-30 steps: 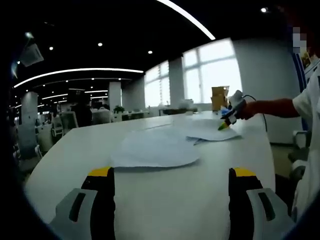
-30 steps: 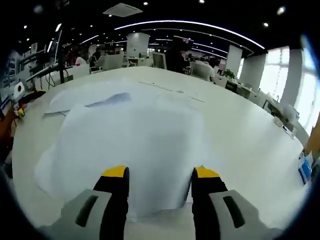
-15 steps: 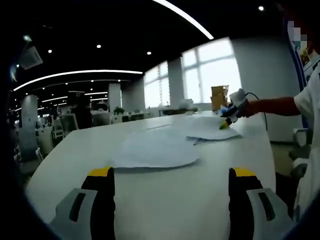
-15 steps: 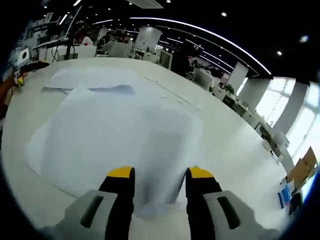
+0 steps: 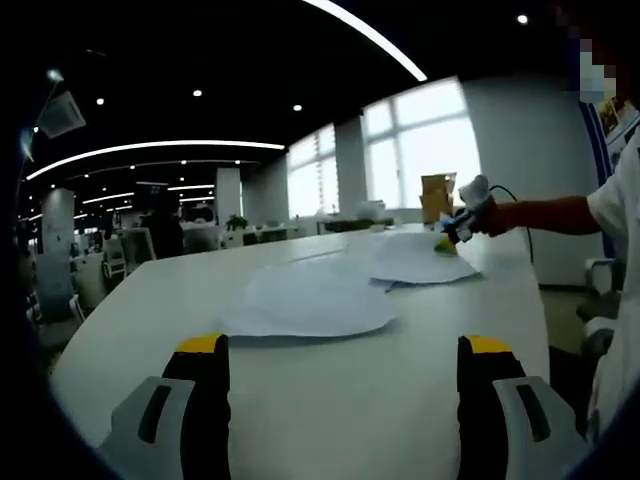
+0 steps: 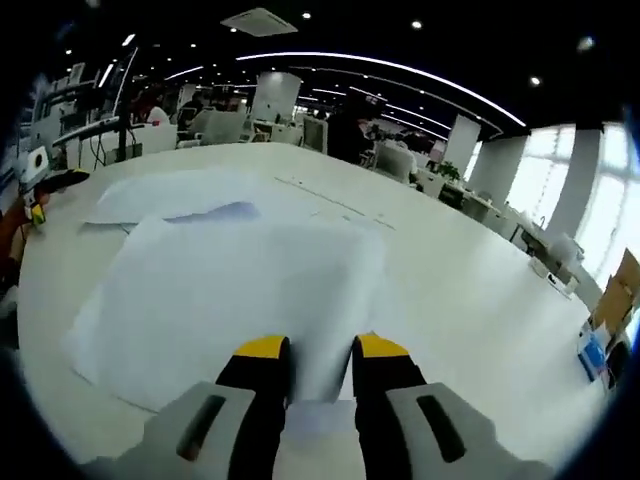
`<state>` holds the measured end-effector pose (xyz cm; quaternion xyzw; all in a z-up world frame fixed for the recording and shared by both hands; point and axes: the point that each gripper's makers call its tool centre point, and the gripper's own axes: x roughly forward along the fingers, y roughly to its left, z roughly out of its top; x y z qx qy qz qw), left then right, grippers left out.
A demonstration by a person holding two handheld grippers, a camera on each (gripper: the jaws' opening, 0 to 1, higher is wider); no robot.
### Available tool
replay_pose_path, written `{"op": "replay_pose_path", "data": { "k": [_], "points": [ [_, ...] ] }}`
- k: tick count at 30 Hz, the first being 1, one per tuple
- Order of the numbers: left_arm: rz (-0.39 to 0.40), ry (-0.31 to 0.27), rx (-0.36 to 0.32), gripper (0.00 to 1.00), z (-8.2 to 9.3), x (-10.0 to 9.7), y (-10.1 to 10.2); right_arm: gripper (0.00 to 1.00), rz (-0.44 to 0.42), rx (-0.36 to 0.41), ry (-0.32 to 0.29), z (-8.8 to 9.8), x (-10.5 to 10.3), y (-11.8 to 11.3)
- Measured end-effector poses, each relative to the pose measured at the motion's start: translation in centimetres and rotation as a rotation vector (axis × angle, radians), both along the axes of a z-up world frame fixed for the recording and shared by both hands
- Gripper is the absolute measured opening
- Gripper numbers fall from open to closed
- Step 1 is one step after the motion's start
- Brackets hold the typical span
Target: Organize the stack of printing papers by aligning and flattening the scattered papers on the table
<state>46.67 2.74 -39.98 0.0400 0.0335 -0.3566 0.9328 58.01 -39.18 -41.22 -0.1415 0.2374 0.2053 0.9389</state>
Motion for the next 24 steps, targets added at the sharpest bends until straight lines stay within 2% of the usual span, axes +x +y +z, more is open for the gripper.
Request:
{"op": "replay_pose_path", "data": {
  "k": [3,4,5,8,11,12,17,20,24],
  "points": [
    [0.001,-0.004,0.002,0.97,0.0,0.0,0.0,0.21,-0.019,0.179,-0.037,1.6,0.2,0.6],
    [0.001,-0.004,0.003,0.97,0.0,0.0,0.0,0.22,-0.021,0.208,-0.043,1.9,0.3,0.6],
    [0.001,-0.003,0.002,0.97,0.0,0.0,0.0,0.22,-0.024,0.232,-0.045,2.1,0.4,0.5],
    [0.000,0.001,-0.002,0.97,0.0,0.0,0.0,0.28,-0.019,0.244,-0.040,2.2,0.4,0.7],
    [0.000,-0.002,-0.002,0.97,0.1,0.0,0.0,0.36,-0.021,0.292,0.008,1.7,0.1,1.4],
    [-0.001,-0.004,-0.001,0.97,0.1,0.0,0.0,0.36,-0.004,0.318,0.022,1.5,-0.1,2.0],
    [0.000,0.000,-0.003,0.97,0.0,0.0,0.0,0.43,0.022,0.276,0.034,0.7,-0.4,2.9],
    [0.001,-0.003,-0.004,0.97,0.1,0.0,0.0,0.46,0.023,0.293,0.038,1.2,-0.9,2.7],
    [0.000,-0.004,-0.004,0.97,0.1,0.0,-0.1,0.52,0.041,0.154,0.027,0.8,-1.6,1.4]
  ]
}}
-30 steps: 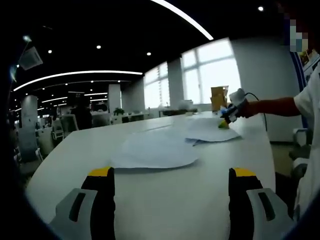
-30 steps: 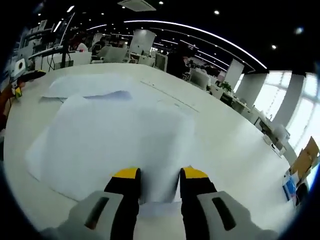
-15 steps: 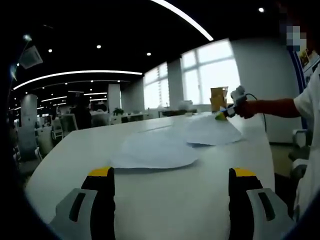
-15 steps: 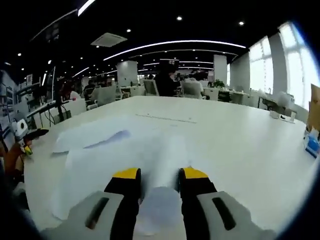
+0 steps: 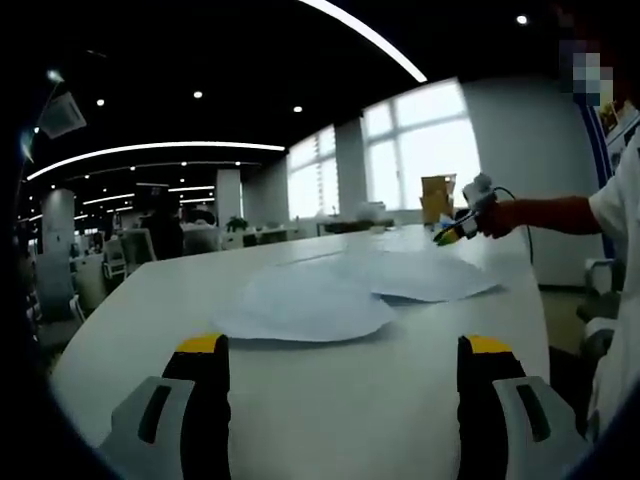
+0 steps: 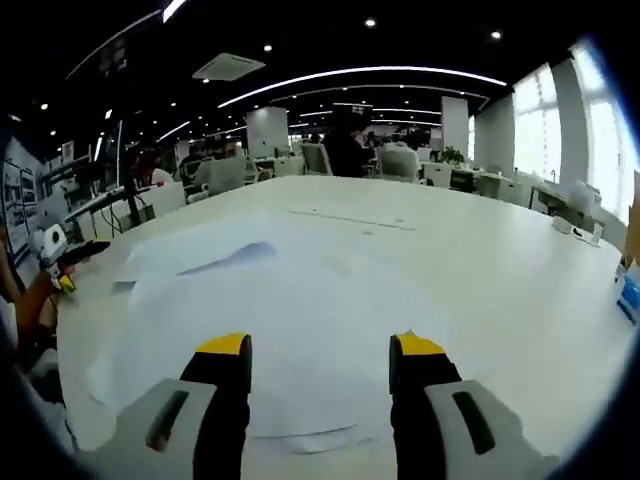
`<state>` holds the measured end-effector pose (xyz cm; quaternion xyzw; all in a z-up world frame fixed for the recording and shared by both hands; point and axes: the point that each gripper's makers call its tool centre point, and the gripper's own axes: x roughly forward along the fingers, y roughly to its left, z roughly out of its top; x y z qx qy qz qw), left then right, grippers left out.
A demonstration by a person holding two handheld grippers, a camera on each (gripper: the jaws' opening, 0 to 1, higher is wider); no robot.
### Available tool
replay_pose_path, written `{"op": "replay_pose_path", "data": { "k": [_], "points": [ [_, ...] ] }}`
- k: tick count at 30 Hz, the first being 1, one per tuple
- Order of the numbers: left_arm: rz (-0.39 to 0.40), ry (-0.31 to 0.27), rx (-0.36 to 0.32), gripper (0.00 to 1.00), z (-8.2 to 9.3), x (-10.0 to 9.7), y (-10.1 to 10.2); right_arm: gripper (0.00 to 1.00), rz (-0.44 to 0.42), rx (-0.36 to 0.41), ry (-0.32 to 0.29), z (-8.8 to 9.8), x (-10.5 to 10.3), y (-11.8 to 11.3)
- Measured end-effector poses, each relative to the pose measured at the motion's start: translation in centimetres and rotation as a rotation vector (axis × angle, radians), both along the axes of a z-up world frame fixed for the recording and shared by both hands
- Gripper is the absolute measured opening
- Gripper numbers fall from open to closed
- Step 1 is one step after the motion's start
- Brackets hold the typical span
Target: Organize the stack of printing papers by aligning and flattening the scattered papers on the table
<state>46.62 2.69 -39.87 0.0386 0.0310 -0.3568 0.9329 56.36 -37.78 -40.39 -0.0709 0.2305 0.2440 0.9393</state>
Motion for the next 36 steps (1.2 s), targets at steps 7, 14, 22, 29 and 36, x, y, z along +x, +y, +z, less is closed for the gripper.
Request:
{"op": "replay_pose_path", "data": {
  "k": [7,14,22,29,36],
  "points": [
    [0.001,-0.001,0.002,0.97,0.0,0.0,0.0,0.64,-0.006,0.017,0.027,-0.6,-1.1,0.1],
    [0.003,-0.006,0.004,0.97,0.1,-0.1,0.0,0.84,-0.054,-0.068,0.044,-2.7,-1.5,-0.4],
    [0.002,-0.010,0.002,0.97,0.1,-0.1,0.1,0.82,-0.085,-0.030,0.087,-4.2,-1.3,-0.2],
    [0.002,-0.012,0.005,0.97,0.1,-0.2,0.1,0.70,-0.079,-0.019,0.082,-4.2,-1.6,0.6],
    [0.003,-0.015,0.006,0.97,0.1,-0.1,0.1,0.56,-0.059,-0.017,0.079,-4.0,-1.6,1.5]
  ]
}}
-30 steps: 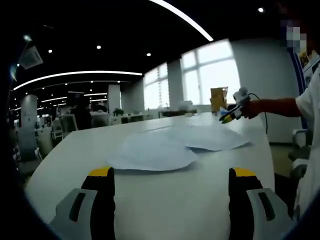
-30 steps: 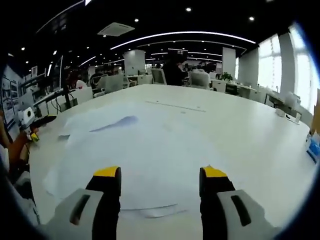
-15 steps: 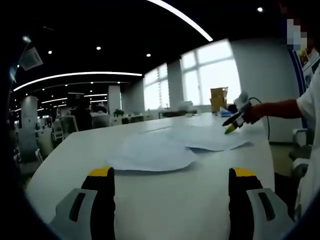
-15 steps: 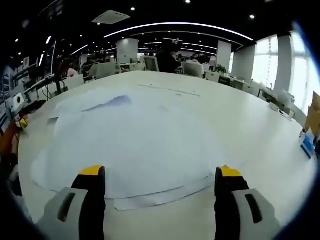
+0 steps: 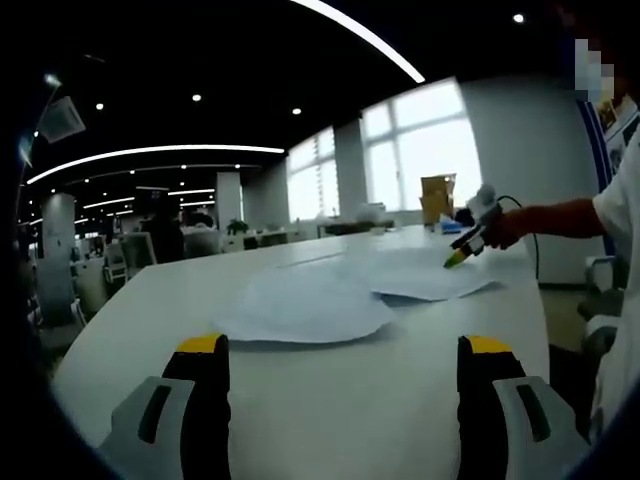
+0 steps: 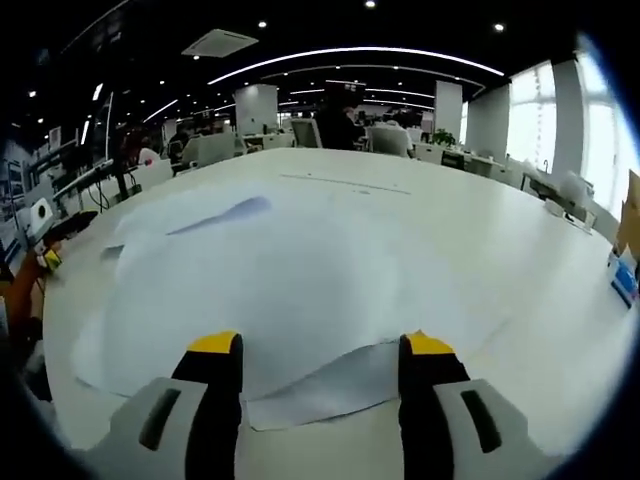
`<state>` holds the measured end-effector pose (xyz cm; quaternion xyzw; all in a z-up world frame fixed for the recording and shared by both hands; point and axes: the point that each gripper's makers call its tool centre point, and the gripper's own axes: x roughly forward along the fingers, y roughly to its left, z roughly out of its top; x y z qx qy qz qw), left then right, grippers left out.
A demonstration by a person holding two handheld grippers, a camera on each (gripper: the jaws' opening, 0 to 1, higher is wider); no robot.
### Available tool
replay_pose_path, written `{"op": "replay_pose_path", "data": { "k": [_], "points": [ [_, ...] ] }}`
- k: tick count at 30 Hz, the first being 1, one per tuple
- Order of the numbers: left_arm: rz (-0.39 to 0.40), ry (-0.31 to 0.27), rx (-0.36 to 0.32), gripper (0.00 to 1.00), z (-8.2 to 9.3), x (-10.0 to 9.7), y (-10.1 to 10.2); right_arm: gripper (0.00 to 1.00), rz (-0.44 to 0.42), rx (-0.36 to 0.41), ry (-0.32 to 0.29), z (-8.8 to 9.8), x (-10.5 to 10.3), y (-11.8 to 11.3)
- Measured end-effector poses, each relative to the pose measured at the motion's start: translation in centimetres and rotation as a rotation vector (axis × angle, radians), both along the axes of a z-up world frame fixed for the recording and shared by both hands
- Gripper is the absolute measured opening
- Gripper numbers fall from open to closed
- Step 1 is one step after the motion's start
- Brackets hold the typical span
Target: Organize the stack of printing papers by aligning and flattening the scattered papers on the table
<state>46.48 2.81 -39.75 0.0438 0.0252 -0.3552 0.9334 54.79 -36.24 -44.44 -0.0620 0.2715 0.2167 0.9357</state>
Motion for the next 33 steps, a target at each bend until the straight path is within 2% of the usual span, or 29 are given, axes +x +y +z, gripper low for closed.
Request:
{"op": "replay_pose_path", "data": {
  "k": [6,8,11,22,25,29,30,33],
  "points": [
    [-0.001,-0.003,0.000,0.97,0.0,0.0,0.0,0.44,0.022,0.004,-0.007,0.0,0.1,0.9],
    [-0.001,-0.003,0.000,0.97,0.0,0.0,0.0,0.33,0.048,0.013,-0.013,0.1,0.0,1.3],
    [-0.001,-0.003,0.000,0.97,0.0,0.0,0.0,0.21,0.055,0.024,-0.030,0.2,0.3,1.6],
    [-0.001,-0.002,0.000,0.97,0.0,0.1,0.0,0.07,0.053,0.104,-0.047,0.2,0.7,2.4],
    [-0.002,-0.002,-0.002,0.97,0.0,0.1,0.0,0.03,0.037,0.169,-0.034,0.2,0.8,2.7],
    [0.000,-0.004,-0.002,0.97,0.0,0.1,0.0,0.00,0.021,0.315,-0.005,0.3,1.1,3.0],
    [0.001,-0.003,-0.002,0.97,0.0,0.1,0.1,0.00,0.006,0.379,0.002,0.4,1.3,2.8],
    [0.001,-0.001,0.000,0.97,-0.1,0.1,0.0,0.00,0.023,0.421,-0.009,1.0,1.3,2.9]
  ]
}}
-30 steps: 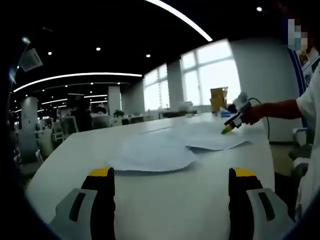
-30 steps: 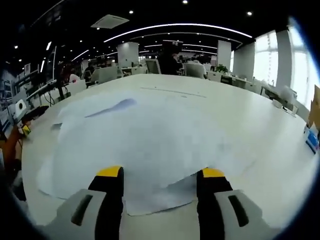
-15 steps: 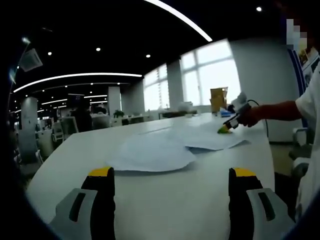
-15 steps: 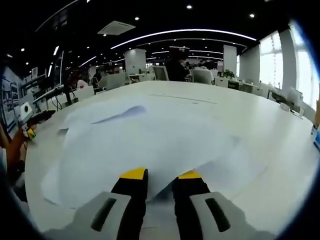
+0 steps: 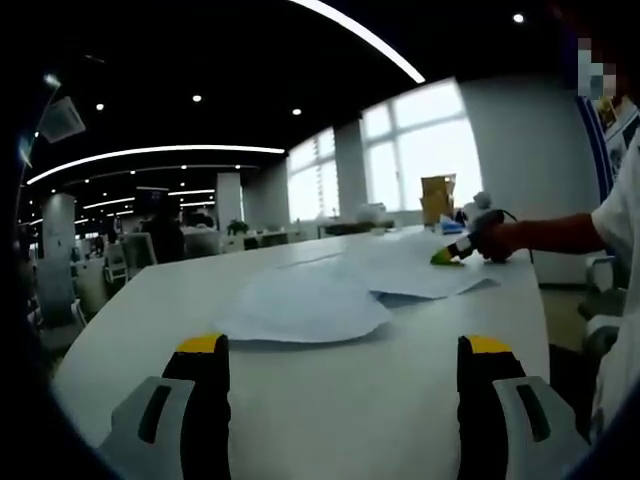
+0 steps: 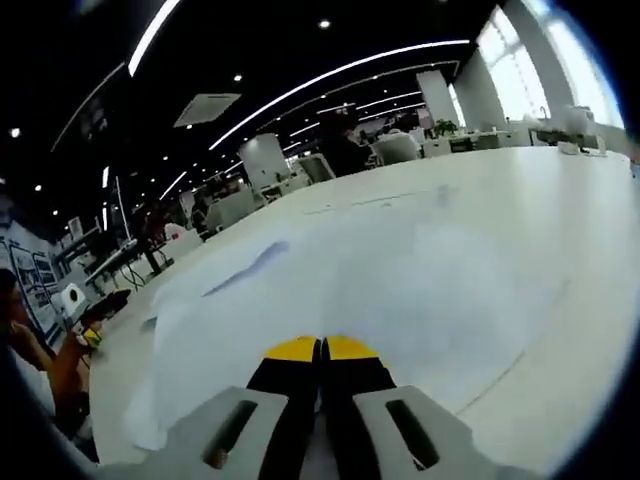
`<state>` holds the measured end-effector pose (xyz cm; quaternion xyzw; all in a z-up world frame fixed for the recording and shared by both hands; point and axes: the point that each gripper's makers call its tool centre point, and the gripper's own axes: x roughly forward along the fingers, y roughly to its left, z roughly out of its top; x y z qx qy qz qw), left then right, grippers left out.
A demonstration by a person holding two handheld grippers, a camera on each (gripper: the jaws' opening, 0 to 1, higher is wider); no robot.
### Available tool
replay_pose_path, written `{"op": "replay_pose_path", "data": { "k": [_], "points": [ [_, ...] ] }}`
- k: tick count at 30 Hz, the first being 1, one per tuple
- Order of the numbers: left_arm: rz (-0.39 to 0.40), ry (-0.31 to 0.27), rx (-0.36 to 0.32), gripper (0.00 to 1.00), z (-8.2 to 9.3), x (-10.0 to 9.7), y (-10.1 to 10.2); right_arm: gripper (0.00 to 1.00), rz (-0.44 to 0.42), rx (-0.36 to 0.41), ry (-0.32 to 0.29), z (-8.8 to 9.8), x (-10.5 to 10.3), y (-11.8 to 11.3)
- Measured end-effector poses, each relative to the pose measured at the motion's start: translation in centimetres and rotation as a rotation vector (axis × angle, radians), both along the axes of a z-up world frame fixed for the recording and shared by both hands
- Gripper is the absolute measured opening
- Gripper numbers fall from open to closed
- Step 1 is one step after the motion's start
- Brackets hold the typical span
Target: Organize the stack of printing papers by aligning and flattening the scattered papers on the table
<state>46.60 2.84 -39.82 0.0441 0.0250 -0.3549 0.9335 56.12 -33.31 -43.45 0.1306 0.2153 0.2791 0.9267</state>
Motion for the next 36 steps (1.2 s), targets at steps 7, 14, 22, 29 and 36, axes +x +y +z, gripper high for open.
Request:
{"op": "replay_pose_path", "data": {
  "k": [7,14,22,29,36],
  "points": [
    [0.005,0.013,0.002,0.97,-0.2,0.1,0.0,0.00,0.011,0.062,0.010,0.2,-0.4,0.3],
    [0.006,0.013,-0.001,0.97,-0.1,0.0,-0.1,0.00,0.019,-0.016,-0.131,1.5,-0.9,0.5],
    [0.006,0.007,0.003,0.97,0.0,-0.1,-0.1,0.00,0.026,-0.054,-0.224,2.5,-1.6,1.1],
    [-0.001,0.008,0.001,0.97,0.0,-0.2,-0.2,0.00,0.037,0.040,-0.187,3.1,-2.0,1.7],
    [-0.016,0.042,-0.008,0.96,-0.2,-0.2,-0.2,0.00,-0.013,0.050,-0.129,3.4,-2.1,0.6]
  ]
}}
